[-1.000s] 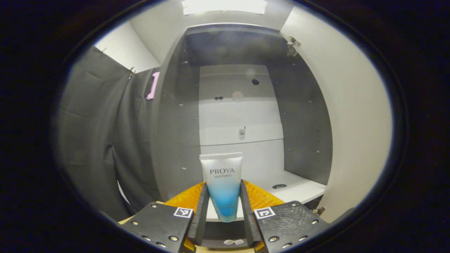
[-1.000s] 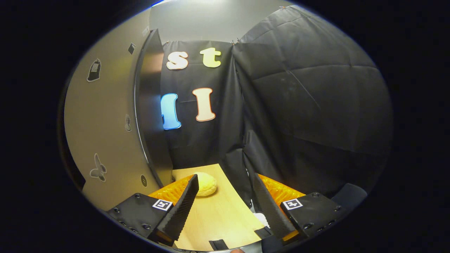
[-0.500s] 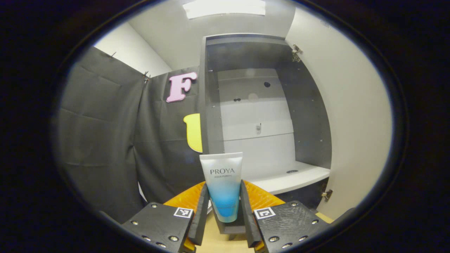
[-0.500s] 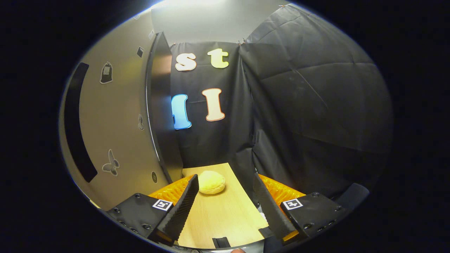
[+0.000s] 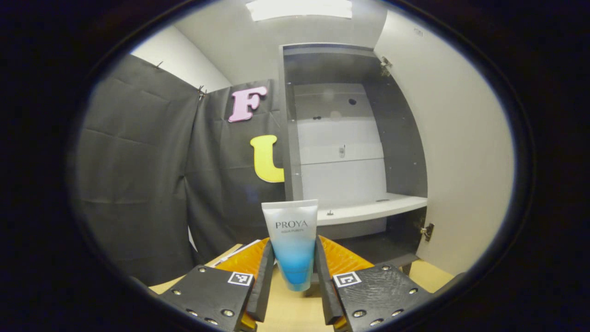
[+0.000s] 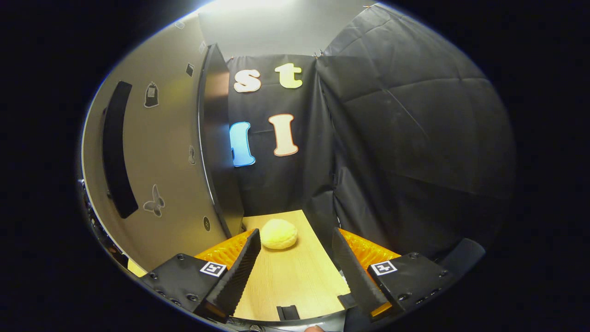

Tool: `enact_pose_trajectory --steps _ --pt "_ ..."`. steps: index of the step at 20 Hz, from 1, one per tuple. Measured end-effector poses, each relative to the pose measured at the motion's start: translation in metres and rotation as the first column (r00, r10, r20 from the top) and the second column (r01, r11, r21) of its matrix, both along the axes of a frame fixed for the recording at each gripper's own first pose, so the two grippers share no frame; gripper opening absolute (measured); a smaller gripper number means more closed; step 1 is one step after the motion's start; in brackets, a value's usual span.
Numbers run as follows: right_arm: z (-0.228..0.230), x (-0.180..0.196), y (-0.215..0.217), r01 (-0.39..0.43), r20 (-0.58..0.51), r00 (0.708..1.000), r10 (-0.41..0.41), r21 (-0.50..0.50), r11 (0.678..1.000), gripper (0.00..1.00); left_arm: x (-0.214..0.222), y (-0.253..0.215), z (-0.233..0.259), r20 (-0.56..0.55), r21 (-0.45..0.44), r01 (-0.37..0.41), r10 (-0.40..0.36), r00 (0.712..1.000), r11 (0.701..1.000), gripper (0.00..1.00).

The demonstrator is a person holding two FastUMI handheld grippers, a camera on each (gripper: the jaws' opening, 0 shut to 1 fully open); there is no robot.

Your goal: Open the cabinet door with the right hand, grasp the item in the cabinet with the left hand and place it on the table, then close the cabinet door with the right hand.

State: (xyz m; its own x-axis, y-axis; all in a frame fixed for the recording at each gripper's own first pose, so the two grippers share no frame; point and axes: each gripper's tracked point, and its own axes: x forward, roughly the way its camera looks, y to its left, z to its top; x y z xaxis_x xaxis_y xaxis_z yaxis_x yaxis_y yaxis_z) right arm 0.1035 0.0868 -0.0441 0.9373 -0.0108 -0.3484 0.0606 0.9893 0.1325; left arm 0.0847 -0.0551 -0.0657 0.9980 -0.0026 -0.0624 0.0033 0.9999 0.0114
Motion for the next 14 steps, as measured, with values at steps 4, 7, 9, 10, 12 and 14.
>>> enact_pose_trajectory --steps 4,7,9,10,12,14 --pt "-0.001 -0.009 0.005 -0.005 0.007 1.0 0.005 -0.01 1.0 0.93 -0.017 -0.001 -0.034 -0.023 -0.027 0.008 -0.009 1.0 1.0 0.51" --pt "-0.002 -0.016 0.006 -0.005 0.008 1.0 0.005 -0.025 1.0 0.98 -0.028 -0.002 -0.069 -0.055 -0.036 0.016 -0.018 0.998 0.999 0.48" --pt "-0.001 -0.017 0.006 -0.004 0.01 1.0 0.005 -0.042 0.999 0.93 -0.037 -0.003 -0.094 -0.083 -0.035 0.018 -0.021 0.996 0.999 0.51" --pt "0.0 -0.018 0.005 -0.004 0.011 1.0 0.005 -0.052 0.999 0.98 -0.038 -0.002 -0.106 -0.095 -0.034 0.019 -0.022 0.995 0.999 0.51" --pt "0.002 -0.021 0.005 -0.007 0.015 1.0 0.008 -0.072 0.997 0.98 -0.044 -0.003 -0.127 -0.117 -0.028 0.019 -0.022 0.993 0.999 0.51" --pt "0.003 -0.021 0.01 -0.018 0.018 1.0 0.019 -0.079 0.997 0.98 -0.051 -0.005 -0.148 -0.146 -0.026 0.017 -0.021 0.989 1.0 0.48"
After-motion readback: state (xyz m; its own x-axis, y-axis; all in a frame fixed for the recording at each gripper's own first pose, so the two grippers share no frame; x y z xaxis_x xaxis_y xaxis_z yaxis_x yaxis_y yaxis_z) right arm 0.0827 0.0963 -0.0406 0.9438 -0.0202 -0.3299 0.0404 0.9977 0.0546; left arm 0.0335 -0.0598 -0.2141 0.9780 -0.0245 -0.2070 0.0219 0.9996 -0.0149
